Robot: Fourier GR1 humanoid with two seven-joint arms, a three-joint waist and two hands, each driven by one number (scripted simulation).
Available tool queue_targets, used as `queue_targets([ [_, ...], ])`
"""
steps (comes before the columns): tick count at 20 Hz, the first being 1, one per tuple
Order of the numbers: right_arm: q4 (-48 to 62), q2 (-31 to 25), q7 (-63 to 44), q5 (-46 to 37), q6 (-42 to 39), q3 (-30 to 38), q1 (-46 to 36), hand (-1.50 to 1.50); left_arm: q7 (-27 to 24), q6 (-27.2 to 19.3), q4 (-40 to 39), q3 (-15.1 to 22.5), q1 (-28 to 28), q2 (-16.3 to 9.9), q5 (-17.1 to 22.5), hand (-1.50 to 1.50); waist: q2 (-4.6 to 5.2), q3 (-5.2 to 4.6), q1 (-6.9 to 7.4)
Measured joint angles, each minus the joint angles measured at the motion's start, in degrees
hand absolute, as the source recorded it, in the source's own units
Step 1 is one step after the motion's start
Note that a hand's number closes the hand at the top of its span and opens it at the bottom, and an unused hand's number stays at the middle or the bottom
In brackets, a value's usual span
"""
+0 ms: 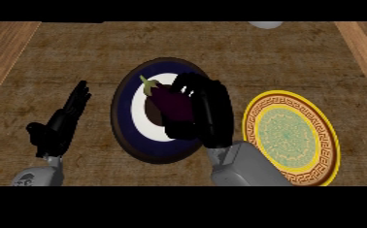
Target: Pick the eggplant from the plate and place it in the plate
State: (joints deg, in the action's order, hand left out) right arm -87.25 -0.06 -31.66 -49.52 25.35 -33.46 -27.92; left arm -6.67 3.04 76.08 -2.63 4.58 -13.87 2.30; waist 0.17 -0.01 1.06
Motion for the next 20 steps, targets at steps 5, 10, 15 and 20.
queue_targets([
  [5,9.9,0.0,-5.2,6.5,10.2,-2.2,-7.4,-1.50,-0.3,-0.1,0.2,0.2,-0.2,0.6,-0.6,0.00,0.04,0.01,0.33],
  [10,18.1,0.0,-5.9,15.3,16.7,-4.1,-13.3,-1.50,-0.6,-0.5,0.7,0.7,-0.7,1.4,-1.6,0.00,0.09,0.01,0.46],
  [15,17.7,-0.1,0.2,22.6,24.9,-3.1,-12.4,-1.50,-0.1,0.1,1.0,0.2,-0.8,1.2,-1.2,0.00,0.15,0.05,0.43],
  [20,11.1,-0.3,10.2,31.9,28.5,1.6,-6.1,-1.50,0.2,0.2,1.8,-0.2,-1.2,1.2,-0.8,0.00,0.15,0.12,-0.26],
])
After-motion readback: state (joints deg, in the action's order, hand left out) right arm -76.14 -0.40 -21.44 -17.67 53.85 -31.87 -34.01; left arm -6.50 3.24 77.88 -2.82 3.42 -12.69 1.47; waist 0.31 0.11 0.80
